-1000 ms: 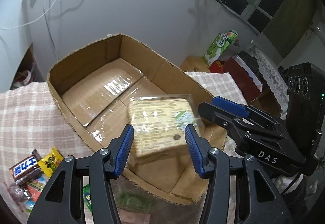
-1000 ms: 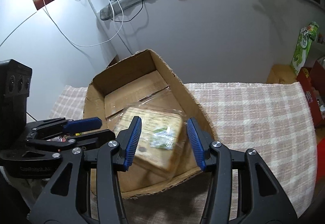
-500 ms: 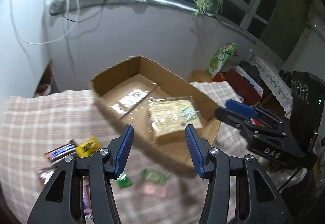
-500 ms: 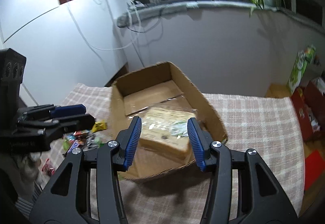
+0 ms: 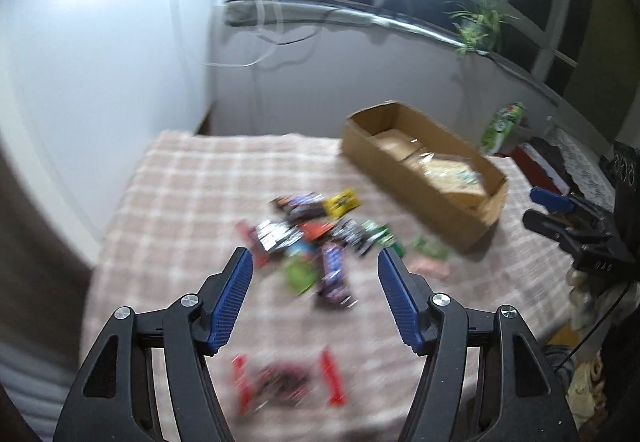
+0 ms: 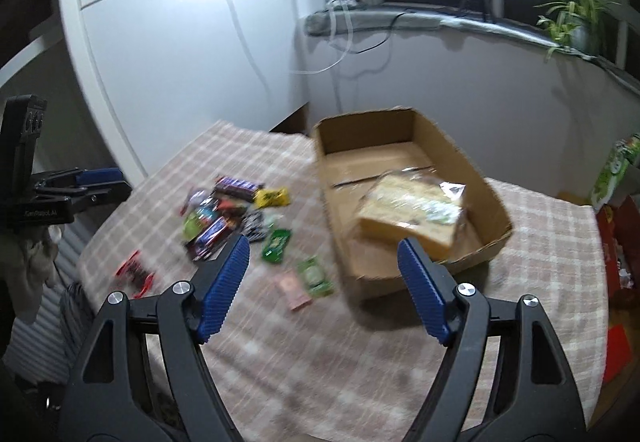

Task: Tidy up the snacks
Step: 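Grasp the red-wrapped chocolate pack with the left gripper while the right gripper grasps the pink candy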

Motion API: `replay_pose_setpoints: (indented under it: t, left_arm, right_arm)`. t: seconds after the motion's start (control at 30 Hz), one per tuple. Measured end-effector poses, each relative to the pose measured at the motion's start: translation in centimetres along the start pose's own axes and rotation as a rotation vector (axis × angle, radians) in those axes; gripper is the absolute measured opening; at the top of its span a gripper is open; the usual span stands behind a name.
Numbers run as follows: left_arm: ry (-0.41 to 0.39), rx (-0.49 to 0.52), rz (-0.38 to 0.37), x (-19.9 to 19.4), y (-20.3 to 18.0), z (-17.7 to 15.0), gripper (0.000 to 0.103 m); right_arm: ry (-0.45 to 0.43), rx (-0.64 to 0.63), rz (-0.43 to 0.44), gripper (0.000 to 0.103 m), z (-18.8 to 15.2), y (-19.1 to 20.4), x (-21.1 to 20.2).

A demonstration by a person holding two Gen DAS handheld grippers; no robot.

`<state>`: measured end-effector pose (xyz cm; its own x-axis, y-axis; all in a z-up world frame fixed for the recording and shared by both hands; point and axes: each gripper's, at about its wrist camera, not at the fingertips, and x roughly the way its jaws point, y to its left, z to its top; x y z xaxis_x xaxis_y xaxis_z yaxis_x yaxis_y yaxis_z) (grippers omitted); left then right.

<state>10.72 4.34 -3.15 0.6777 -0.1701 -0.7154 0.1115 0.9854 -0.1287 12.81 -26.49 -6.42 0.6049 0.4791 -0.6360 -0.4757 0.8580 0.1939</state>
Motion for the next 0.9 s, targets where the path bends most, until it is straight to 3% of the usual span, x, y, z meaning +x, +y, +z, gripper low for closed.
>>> replay_pose_setpoints:
  t: [0.33, 0.47, 0.63, 0.9]
  left_arm:
    - [0.077, -0.005, 0.066, -0.8, 1.4, -6.9, 0.074]
    - [0.13, -0.059, 0.044, 0.0, 2.2, -9.1, 0.074]
    - [0.196, -0.141, -0.006, 1.2, 2.9, -11.1, 0.074]
    - [0.219, -0.183, -0.036, 3.1, 3.6, -11.2, 0.074]
  right_arm:
    - [0.133, -0.15, 0.046, 0.078, -2.2, 3.3, 3.1]
    - [0.229, -0.193, 0.056, 0.06, -3.2, 3.5, 5.7]
    - [0.316, -0.202, 0.072, 0.046, -3.8, 3.3, 8.6]
    - [0.381, -0.202, 0.059, 0.044, -3.8, 2.8, 12.0]
